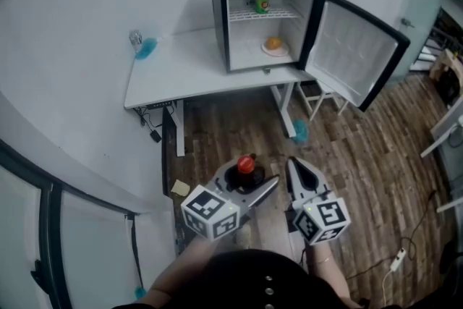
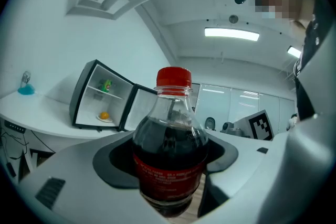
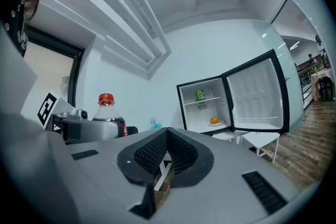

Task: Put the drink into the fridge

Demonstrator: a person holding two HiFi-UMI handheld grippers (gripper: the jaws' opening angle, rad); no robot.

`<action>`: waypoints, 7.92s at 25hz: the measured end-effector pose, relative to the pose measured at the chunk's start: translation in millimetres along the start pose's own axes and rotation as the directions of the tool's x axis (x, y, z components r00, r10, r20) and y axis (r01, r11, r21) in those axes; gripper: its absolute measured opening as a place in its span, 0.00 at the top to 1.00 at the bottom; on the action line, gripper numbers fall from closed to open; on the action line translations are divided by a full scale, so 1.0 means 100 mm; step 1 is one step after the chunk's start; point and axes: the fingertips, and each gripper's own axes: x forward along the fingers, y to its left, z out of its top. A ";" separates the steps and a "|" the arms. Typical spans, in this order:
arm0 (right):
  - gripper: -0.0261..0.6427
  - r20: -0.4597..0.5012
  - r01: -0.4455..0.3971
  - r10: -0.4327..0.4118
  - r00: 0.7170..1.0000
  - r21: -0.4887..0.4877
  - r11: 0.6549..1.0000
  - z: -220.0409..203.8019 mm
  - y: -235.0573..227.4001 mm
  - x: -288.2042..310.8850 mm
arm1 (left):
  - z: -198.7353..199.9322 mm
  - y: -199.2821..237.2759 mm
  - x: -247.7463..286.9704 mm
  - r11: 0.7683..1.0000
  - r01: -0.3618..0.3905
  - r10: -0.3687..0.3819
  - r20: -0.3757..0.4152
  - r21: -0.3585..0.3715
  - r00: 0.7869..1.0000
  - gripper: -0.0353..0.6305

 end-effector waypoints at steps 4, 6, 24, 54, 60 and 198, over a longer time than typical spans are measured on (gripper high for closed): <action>0.96 0.007 0.009 -0.009 1.000 -0.013 1.000 0.11 -0.18 0.38 | 0.15 0.31 0.16 1.000 0.015 -0.015 0.005 0.011 1.000 0.45; 0.96 0.024 0.017 -0.016 1.000 -0.002 1.000 0.17 -0.27 0.53 | 0.17 0.46 0.23 1.000 0.016 -0.016 0.002 0.012 1.000 0.45; 0.96 -0.025 0.021 -0.020 0.999 0.039 0.999 0.02 -0.53 1.07 | 0.13 0.97 0.61 0.999 0.014 -0.014 -0.005 -0.033 1.000 0.45; 0.96 -0.008 -0.124 0.125 0.992 0.027 0.992 0.60 -2.07 2.94 | 0.63 2.47 2.35 0.989 -0.150 0.150 -0.004 -0.009 0.989 0.45; 0.96 -0.026 -0.169 0.170 0.985 0.031 0.985 0.62 -2.33 3.27 | 0.72 2.73 2.71 0.985 -0.174 0.174 0.009 0.000 0.985 0.45; 0.96 -0.295 -0.114 0.090 0.951 -0.067 0.991 -0.48 -3.23 5.88 | 0.34 6.10 4.31 0.825 -0.549 0.561 -0.083 0.137 0.823 0.45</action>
